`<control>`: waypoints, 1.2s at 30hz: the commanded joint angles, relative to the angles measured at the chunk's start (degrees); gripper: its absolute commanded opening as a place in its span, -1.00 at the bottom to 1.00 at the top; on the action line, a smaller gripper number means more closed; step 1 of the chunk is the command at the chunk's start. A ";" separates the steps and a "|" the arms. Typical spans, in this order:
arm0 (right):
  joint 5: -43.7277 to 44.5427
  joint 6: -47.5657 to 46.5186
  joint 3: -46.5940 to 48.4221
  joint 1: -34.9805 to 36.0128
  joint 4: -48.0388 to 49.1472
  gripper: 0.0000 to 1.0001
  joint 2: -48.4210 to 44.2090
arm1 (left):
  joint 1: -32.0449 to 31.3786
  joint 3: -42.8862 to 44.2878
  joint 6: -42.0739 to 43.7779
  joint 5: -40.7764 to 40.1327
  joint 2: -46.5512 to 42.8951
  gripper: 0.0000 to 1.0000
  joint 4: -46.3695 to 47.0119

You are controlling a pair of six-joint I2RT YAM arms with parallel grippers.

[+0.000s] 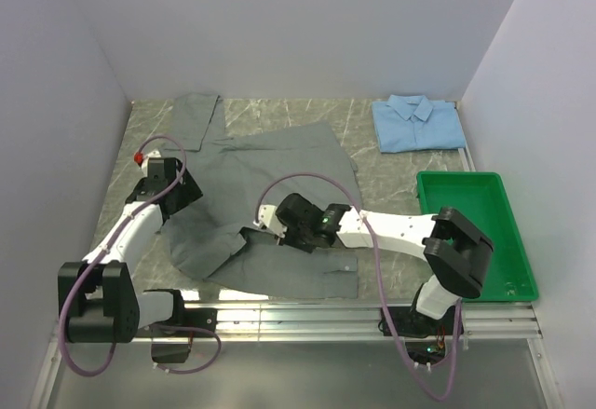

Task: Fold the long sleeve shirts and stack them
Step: Flatten the shirt out

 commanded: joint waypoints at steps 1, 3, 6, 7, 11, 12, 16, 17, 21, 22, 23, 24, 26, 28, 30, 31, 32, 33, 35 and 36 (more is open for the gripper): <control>-6.40 0.13 -1.06 0.40 -5.15 -0.57 -4.41 | 0.36 3.00 0.26 0.60 1.23 0.85 0.63; -7.63 0.22 -0.27 0.40 -7.53 -0.52 -4.42 | 1.94 3.87 0.08 0.69 2.46 0.85 0.36; -9.04 1.09 0.17 -0.13 -8.95 -0.47 -5.47 | 2.20 5.19 -0.53 1.83 3.87 0.85 -0.08; -9.74 2.66 0.00 -0.91 -8.25 -0.46 -7.39 | 2.12 5.46 -0.97 2.44 4.22 0.85 -0.08; -13.43 9.34 0.87 -9.25 -3.77 0.01 -11.53 | 2.12 6.77 -1.85 2.88 5.28 0.85 0.27; -14.14 10.40 1.22 -12.75 -3.24 0.06 -12.32 | 2.12 7.04 -1.94 2.71 5.80 0.85 0.54; -8.09 22.85 3.15 -21.28 -0.24 0.23 -10.14 | 2.12 6.95 -2.55 2.80 7.30 0.85 0.54; -5.29 25.16 3.68 -22.44 -1.11 0.23 -9.17 | 2.20 6.69 -2.73 2.62 7.39 0.84 0.54; -3.77 33.69 2.90 -27.54 -0.86 0.21 -4.43 | 3.08 3.97 -3.43 2.01 6.86 0.81 1.50; -4.29 36.49 1.59 -28.60 0.27 0.21 -3.98 | 3.35 3.70 -3.61 2.01 6.78 0.81 1.85; -5.08 37.91 0.97 -31.22 0.89 0.21 -3.54 | 3.96 3.35 -3.70 1.83 7.04 0.81 2.12; -7.70 40.01 0.35 -32.55 1.60 0.20 -2.76 | 4.22 2.65 -3.96 1.39 7.13 0.81 2.38; -9.83 41.87 -1.41 -36.06 3.44 0.20 -1.96 | 5.27 1.68 -4.14 1.04 7.30 0.79 3.96; -12.45 43.63 -2.98 -38.09 4.32 0.19 -0.99 | 5.98 1.41 -4.49 1.65 7.91 0.79 3.97; -13.87 44.86 -3.96 -40.63 5.38 0.19 -0.12 | 6.60 1.59 -4.49 1.48 8.88 0.80 4.31; -15.27 45.82 -4.74 -41.43 5.73 0.19 0.24 | 6.77 1.59 -4.58 1.91 9.32 0.80 4.40; -16.07 46.27 -4.93 -42.31 6.17 0.19 0.68 | 7.12 1.59 -4.58 2.09 10.11 0.79 4.49; -16.86 46.88 -5.19 -43.62 6.35 0.19 1.55 | 7.21 1.85 -4.66 2.09 10.64 0.80 4.58; -19.23 47.59 -5.54 -44.95 6.79 0.19 2.70 | 7.56 2.38 -4.58 2.27 12.30 0.80 4.76; -19.85 48.37 -5.72 -45.39 7.05 0.20 3.75 | 7.83 2.99 -4.58 2.53 12.92 0.79 5.02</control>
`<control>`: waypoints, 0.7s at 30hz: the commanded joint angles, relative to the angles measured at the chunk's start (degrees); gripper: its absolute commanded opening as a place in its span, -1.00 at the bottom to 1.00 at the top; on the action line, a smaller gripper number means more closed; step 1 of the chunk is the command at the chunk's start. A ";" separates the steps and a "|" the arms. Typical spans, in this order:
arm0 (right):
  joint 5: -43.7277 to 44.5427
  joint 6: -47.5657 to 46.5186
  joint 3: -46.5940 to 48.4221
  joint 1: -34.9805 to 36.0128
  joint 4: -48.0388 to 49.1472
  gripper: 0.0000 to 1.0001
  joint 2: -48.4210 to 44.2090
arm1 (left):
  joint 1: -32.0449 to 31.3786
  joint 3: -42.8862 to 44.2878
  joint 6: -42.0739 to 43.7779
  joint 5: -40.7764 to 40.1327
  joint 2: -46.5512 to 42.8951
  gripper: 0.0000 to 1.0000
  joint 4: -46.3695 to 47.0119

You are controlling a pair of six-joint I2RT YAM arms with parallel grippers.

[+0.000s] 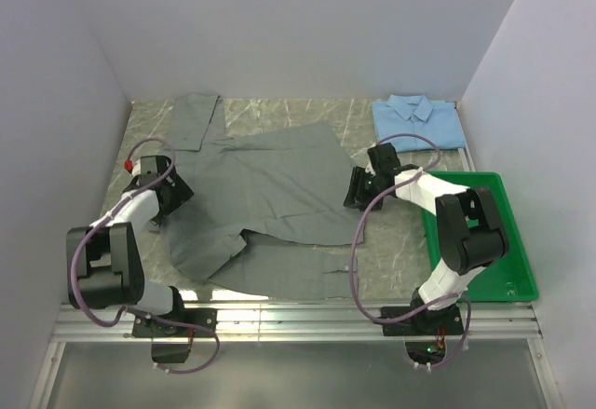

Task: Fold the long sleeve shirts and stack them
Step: Flatten the shirt out

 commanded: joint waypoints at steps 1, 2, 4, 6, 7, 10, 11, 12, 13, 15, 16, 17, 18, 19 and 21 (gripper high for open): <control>-5.12 4.08 -0.69 -2.20 3.45 0.20 2.27 | 0.84 1.68 -0.64 0.85 2.39 0.80 2.09; -5.13 4.52 -0.87 -2.64 3.71 0.21 2.71 | 1.45 2.12 -0.64 0.85 3.79 0.80 2.09; -4.95 5.75 -2.00 -4.05 5.28 0.21 2.80 | 2.24 3.62 -0.12 0.50 5.29 0.79 2.27; -5.30 7.15 -3.24 -5.37 7.04 0.21 2.10 | 2.94 5.11 0.93 -1.16 7.31 0.79 2.62; -5.04 7.50 -3.94 -6.50 7.83 0.22 2.01 | 3.03 5.73 1.29 -1.52 8.01 0.79 2.62; -2.24 7.60 -3.60 -7.74 6.97 0.22 1.66 | 3.39 8.10 2.78 -2.75 10.65 0.80 3.23; -1.62 7.34 -3.42 -8.09 6.87 0.23 1.40 | 3.30 8.89 3.22 -2.75 11.53 0.80 4.28; 1.17 7.16 -3.16 -8.01 6.79 0.23 0.70 | 3.21 9.33 4.27 -2.75 11.97 0.80 4.90; 2.51 6.98 -3.15 -8.01 6.26 0.23 0.17 | 3.30 9.60 4.98 -2.58 12.41 0.81 5.51; 4.79 6.11 -3.33 -7.92 6.00 0.23 -1.85 | 3.30 11.00 6.73 -2.05 14.08 0.82 6.05; 6.72 5.84 -3.42 -7.84 5.82 0.23 -2.47 | 3.21 11.27 7.18 -1.79 14.61 0.84 6.13; 7.78 5.40 -3.42 -7.75 5.65 0.23 -3.87 | 3.21 11.70 7.61 -1.26 15.22 0.84 6.22; 8.66 4.18 -3.42 -7.31 5.38 0.23 -4.49 | 3.21 11.97 8.14 -0.56 15.23 0.85 5.96; 10.06 3.39 -3.16 -6.61 5.29 0.23 -5.28 | 3.21 11.97 8.23 0.92 15.05 0.86 6.05; 11.65 0.85 -2.46 -3.03 4.94 0.23 -7.56 | 3.04 11.45 8.06 2.08 13.21 0.86 5.96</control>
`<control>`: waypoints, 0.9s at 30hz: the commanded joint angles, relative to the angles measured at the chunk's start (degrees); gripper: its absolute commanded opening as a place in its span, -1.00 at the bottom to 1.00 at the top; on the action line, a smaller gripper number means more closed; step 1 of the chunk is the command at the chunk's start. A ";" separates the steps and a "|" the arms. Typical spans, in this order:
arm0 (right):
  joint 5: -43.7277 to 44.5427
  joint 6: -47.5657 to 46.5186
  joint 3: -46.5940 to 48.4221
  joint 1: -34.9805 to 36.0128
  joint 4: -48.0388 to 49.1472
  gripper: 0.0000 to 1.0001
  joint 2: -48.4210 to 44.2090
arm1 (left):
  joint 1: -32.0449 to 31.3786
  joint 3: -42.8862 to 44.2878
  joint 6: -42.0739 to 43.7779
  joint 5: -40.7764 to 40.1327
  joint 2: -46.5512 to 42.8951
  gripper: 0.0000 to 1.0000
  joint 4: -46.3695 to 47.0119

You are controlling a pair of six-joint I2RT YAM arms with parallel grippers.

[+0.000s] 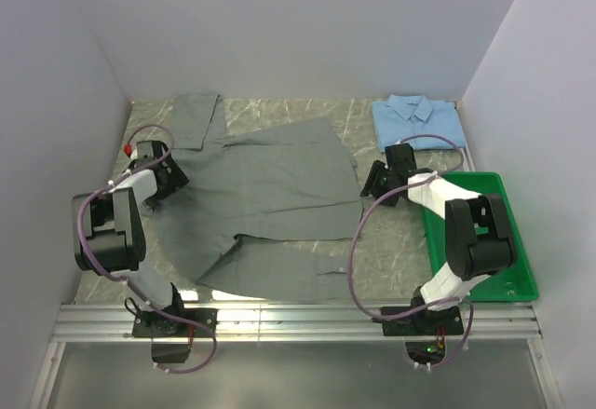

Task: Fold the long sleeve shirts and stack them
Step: Flatten the shirt out

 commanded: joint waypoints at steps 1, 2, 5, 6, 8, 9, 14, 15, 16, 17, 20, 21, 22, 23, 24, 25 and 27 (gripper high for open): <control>6.44 -5.42 1.20 5.38 -0.83 0.23 -6.15 | -0.11 0.95 1.74 2.78 -2.26 0.87 1.55; 8.44 -6.39 1.64 7.14 -0.92 0.23 -7.46 | -0.55 0.52 1.57 3.22 -4.80 0.87 1.37; 6.89 -9.90 3.04 15.92 -0.31 0.23 -9.31 | -2.56 -1.15 -0.10 2.96 -11.38 0.88 -1.26; 6.70 -10.78 3.48 17.95 -0.13 0.23 -9.41 | -3.18 -1.68 -1.67 2.61 -12.98 0.89 -2.14; 4.16 -11.66 5.59 24.19 -0.13 0.23 -8.10 | -4.76 -3.78 -3.44 2.52 -17.71 0.89 -4.34; 3.37 -12.28 6.55 25.95 -0.39 0.23 -7.13 | -5.12 -4.75 -4.75 3.56 -19.13 0.89 -4.87; 8.09 -15.62 15.43 37.72 -5.66 0.23 2.34 | -6.00 -10.98 -8.27 7.70 -27.65 0.87 -7.42; 9.50 -16.84 17.53 38.79 -6.36 0.23 3.50 | -6.18 -11.87 -9.24 8.84 -28.72 0.88 -7.68; 9.69 -17.20 18.51 39.67 -8.02 0.23 4.73 | -6.61 -12.58 -9.59 9.20 -30.64 0.88 -8.03; 9.78 -17.99 19.39 41.16 -8.82 0.23 6.92 | -6.88 -13.89 -9.94 9.46 -31.45 0.88 -8.56; 11.00 -19.57 22.11 42.93 -11.55 0.23 10.79 | -6.97 -15.74 -10.04 9.29 -33.47 0.88 -9.71; 11.27 -20.10 23.25 43.80 -12.25 0.23 11.59 | -6.97 -16.01 -10.04 9.11 -33.82 0.88 -9.88; 11.36 -20.54 23.78 44.07 -13.91 0.23 12.30 | -6.88 -16.36 -10.12 8.76 -34.09 0.88 -9.97; 11.27 -21.42 24.31 44.42 -14.80 0.23 13.87 | -6.88 -16.97 -10.04 8.76 -34.35 0.88 -9.88; 11.27 -21.77 25.01 44.86 -15.68 0.23 14.58 | -6.97 -17.15 -10.21 8.76 -34.35 0.88 -9.97; 11.36 -22.12 25.28 44.95 -17.16 0.23 15.20 | -6.97 -17.33 -10.39 8.93 -34.27 0.87 -9.97; 11.45 -23.00 25.46 45.39 -18.75 0.23 16.78 | -6.97 -18.03 -10.82 9.11 -33.92 0.87 -9.97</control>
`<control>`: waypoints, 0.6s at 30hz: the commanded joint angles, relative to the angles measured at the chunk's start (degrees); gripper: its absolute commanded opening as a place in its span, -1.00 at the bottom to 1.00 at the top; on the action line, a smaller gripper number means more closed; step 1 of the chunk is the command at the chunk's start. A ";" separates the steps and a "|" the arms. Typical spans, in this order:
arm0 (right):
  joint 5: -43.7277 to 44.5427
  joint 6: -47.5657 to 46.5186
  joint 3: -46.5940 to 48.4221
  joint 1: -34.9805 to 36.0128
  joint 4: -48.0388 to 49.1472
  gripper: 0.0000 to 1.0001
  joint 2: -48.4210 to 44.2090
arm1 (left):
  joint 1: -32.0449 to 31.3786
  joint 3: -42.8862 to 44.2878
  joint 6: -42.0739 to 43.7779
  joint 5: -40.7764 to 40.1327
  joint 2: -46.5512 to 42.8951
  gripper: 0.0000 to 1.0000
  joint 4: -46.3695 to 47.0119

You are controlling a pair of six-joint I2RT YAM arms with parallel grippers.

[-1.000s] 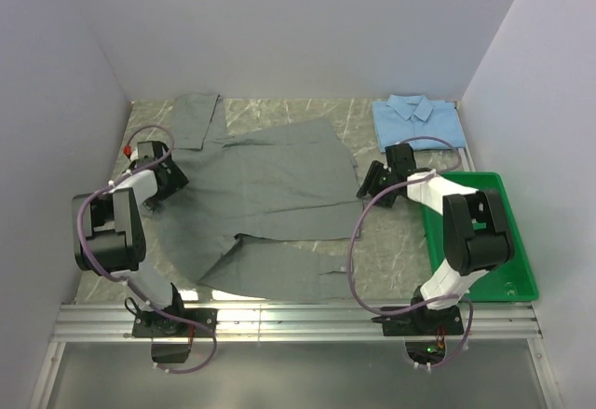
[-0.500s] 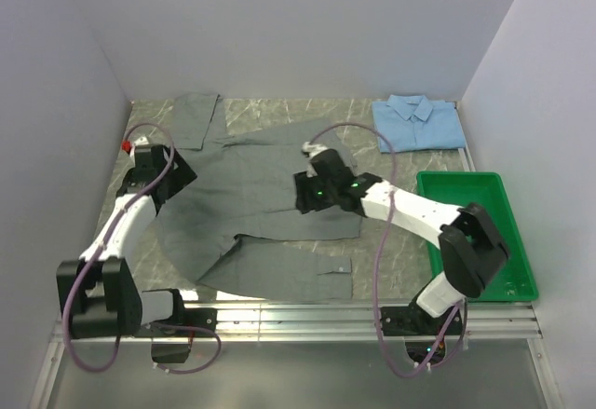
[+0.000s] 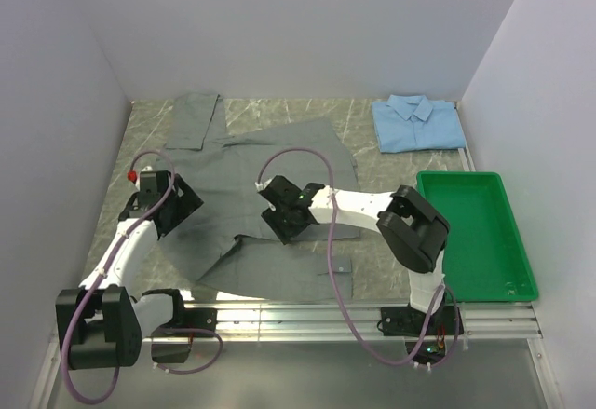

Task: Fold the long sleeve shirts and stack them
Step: Flatten the shirt out

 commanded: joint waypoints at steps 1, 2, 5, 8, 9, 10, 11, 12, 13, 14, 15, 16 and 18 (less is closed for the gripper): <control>1.85 -3.07 2.71 0.61 -6.30 0.23 1.55 | -0.15 -0.74 -1.51 1.16 -0.80 0.87 -0.05; 1.42 -3.51 2.44 0.61 -6.74 0.23 2.07 | -0.15 -1.18 -1.87 1.42 -0.63 0.87 0.04; 0.10 -4.30 0.78 0.69 -8.50 0.23 2.43 | -0.15 -1.36 -2.13 0.20 -0.80 0.86 -0.75; -2.01 -5.18 -1.42 0.69 -10.17 0.22 2.26 | -0.15 -0.66 -1.52 -1.21 -1.41 0.86 -2.15; -2.63 -5.18 -2.56 0.61 -10.52 0.22 2.08 | -0.06 -0.31 -1.34 -2.26 -1.59 0.86 -2.42; -2.72 -5.44 -3.09 0.69 -11.22 0.22 1.82 | -0.15 -0.04 -1.17 -2.79 -1.77 0.86 -2.68; -2.72 -5.80 -3.44 0.69 -11.49 0.20 1.03 | -0.06 0.66 -0.64 -3.23 -2.12 0.85 -3.38; -2.81 -6.06 -3.88 0.61 -11.76 0.20 0.59 | -0.15 1.01 -0.38 -4.37 -2.21 0.85 -3.56; -4.72 -6.32 -3.89 0.61 -12.98 0.20 -0.11 | -0.06 1.80 -0.11 -4.90 -2.21 0.85 -4.00; -5.09 -6.94 -3.62 0.69 -13.95 0.20 -0.38 | -0.06 2.15 0.41 -5.43 -2.12 0.85 -4.27; -5.35 -7.12 -2.93 0.69 -15.00 0.19 -0.56 | -0.06 2.68 0.68 -5.44 -2.12 0.85 -4.79; -6.31 -7.29 -2.66 0.61 -16.66 0.19 -1.08 | -0.15 3.29 0.85 -5.44 -2.03 0.85 -4.88; -7.37 -8.26 -2.30 0.69 -17.82 0.18 -1.87 | -0.15 3.82 0.94 -5.09 -1.77 0.85 -4.88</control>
